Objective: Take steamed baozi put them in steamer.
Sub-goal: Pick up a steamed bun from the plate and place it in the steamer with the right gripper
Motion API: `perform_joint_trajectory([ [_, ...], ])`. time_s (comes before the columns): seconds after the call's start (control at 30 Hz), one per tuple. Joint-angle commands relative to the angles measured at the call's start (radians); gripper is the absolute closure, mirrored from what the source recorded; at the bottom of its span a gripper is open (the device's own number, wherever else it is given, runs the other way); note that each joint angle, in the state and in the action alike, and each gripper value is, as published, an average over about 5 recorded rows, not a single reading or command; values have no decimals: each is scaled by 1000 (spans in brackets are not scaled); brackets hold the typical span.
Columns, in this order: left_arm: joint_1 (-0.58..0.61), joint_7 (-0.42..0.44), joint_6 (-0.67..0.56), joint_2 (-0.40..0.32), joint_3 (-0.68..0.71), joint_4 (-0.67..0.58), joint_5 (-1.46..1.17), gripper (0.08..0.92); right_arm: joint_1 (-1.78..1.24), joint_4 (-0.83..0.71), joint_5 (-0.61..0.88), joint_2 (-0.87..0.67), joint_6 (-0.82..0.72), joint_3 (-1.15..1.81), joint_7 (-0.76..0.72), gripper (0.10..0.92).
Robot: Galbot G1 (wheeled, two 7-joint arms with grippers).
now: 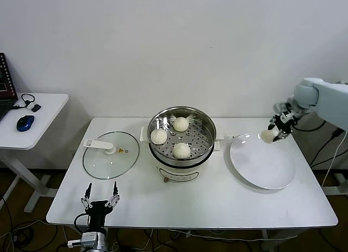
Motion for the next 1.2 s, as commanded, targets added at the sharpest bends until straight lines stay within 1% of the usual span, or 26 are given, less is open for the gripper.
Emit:
perform_joint_trajectory([
  [0.03, -4, 2, 5, 14, 3, -7, 1, 177, 462, 471, 345, 68, -202, -295, 86, 508],
  [0.13, -6, 3, 8, 20, 2, -11, -1, 177, 460, 497, 420, 115, -241, -267, 112, 508],
  [0.23, -7, 4, 11, 23, 0, -14, -1, 177, 428, 484, 478, 171, -274, -225, 139, 508],
  [0.47, -7, 7, 12, 31, -5, -15, -5, 177, 288, 361, 541, 301, -324, -126, 195, 508],
  [0.67, -10, 10, 15, 33, -13, -13, -12, 177, 144, 224, 515, 386, -334, -53, 207, 508],
  [0.77, -12, 11, 16, 32, -19, -10, -16, 177, 92, 183, 491, 412, -335, -31, 210, 508],
  [1.2, -21, 11, 17, 30, -30, 3, -26, 177, -26, 131, 406, 422, -329, 1, 213, 499],
])
